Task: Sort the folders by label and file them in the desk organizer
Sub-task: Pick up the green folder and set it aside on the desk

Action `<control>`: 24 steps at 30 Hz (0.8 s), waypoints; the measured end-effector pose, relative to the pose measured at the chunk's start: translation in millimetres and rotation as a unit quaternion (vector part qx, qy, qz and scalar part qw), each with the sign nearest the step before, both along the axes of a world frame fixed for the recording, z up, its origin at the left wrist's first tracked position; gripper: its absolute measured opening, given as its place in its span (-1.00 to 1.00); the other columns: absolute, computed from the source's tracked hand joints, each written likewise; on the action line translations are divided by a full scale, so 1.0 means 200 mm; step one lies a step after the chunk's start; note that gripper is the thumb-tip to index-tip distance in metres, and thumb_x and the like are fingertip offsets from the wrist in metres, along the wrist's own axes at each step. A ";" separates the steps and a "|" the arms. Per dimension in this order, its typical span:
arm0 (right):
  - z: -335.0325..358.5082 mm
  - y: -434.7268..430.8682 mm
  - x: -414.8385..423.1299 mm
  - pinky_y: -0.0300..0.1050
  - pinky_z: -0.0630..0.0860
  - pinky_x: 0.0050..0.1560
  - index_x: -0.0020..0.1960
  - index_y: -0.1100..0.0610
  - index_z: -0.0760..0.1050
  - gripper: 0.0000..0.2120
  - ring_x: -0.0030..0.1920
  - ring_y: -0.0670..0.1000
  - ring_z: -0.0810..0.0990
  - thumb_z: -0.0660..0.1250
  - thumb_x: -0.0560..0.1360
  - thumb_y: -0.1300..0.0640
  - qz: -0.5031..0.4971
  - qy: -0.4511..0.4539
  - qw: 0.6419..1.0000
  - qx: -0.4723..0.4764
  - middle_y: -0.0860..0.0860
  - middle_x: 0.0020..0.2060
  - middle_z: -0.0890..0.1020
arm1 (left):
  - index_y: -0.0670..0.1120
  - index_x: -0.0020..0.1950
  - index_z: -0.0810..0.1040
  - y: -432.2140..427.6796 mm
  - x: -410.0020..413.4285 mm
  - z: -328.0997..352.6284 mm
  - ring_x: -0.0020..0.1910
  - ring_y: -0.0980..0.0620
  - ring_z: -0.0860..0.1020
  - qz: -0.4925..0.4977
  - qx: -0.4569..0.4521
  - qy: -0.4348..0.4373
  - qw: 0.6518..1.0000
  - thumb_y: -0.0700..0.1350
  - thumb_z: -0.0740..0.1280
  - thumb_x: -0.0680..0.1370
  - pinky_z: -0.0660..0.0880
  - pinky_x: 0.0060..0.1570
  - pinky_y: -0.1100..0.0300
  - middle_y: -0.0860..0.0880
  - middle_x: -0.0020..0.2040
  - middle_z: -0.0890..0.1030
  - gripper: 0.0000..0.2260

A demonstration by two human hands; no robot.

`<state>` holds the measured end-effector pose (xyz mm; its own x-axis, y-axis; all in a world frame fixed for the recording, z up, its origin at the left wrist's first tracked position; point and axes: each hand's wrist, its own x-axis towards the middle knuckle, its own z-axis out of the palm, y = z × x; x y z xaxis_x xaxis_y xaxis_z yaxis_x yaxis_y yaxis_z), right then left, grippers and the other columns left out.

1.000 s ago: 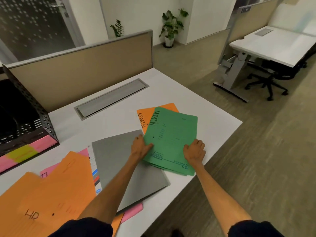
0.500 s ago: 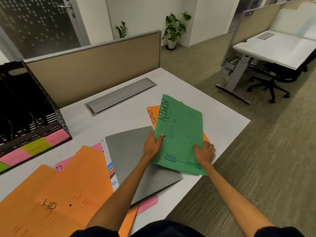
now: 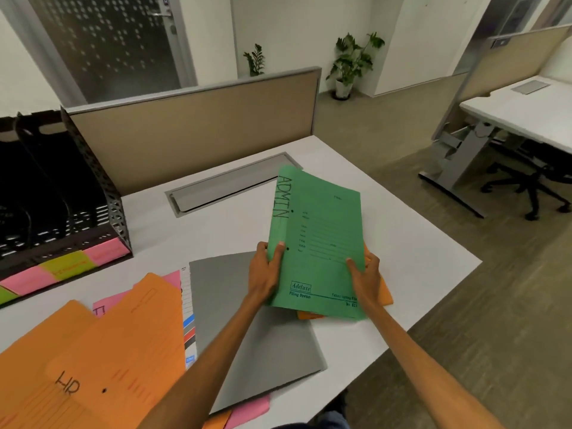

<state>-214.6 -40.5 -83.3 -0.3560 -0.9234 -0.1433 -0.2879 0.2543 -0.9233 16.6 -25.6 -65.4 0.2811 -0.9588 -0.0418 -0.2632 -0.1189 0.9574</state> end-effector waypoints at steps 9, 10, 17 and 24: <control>0.09 -0.57 -0.18 0.03 0.57 0.10 0.35 0.07 0.33 -0.48 0.07 0.05 0.58 0.46 0.47 0.12 0.079 -0.018 0.996 -0.033 0.06 0.14 0.57 | -0.03 0.15 0.38 -0.41 -0.17 0.02 -0.11 0.04 0.64 0.082 0.025 0.007 0.996 0.33 0.36 0.40 0.64 -0.15 0.01 0.00 0.01 0.62 -0.47; 0.10 -0.64 -0.20 -0.05 0.58 0.05 0.36 0.07 0.34 -0.46 0.05 0.01 0.58 0.47 0.45 0.14 0.096 -0.023 0.994 -0.037 0.04 0.13 0.56 | -0.03 0.15 0.38 -0.46 -0.19 0.02 -0.12 0.05 0.64 0.096 0.020 0.012 0.995 0.31 0.36 0.42 0.63 -0.17 0.04 -0.01 0.01 0.62 -0.49; 0.10 -1.06 -0.36 -0.35 0.57 -0.19 0.40 0.09 0.32 -0.34 -0.01 -0.10 0.63 0.53 0.39 0.24 0.195 -0.076 0.978 -0.018 0.00 0.09 0.60 | 0.00 0.14 0.39 -0.77 -0.31 0.02 -0.15 0.11 0.64 0.176 0.008 0.033 0.984 0.25 0.38 0.45 0.63 -0.24 0.13 0.07 -0.04 0.61 -0.56; 0.13 -1.48 -0.43 -0.40 0.56 -0.26 0.41 0.11 0.32 -0.34 -0.05 -0.13 0.61 0.49 0.39 0.34 0.219 -0.061 0.973 -0.032 0.02 0.07 0.59 | -0.03 0.20 0.31 -1.10 -0.41 0.05 -0.15 0.19 0.62 0.182 -0.003 0.059 0.982 0.12 0.34 0.55 0.55 -0.36 0.36 0.04 0.02 0.57 -0.63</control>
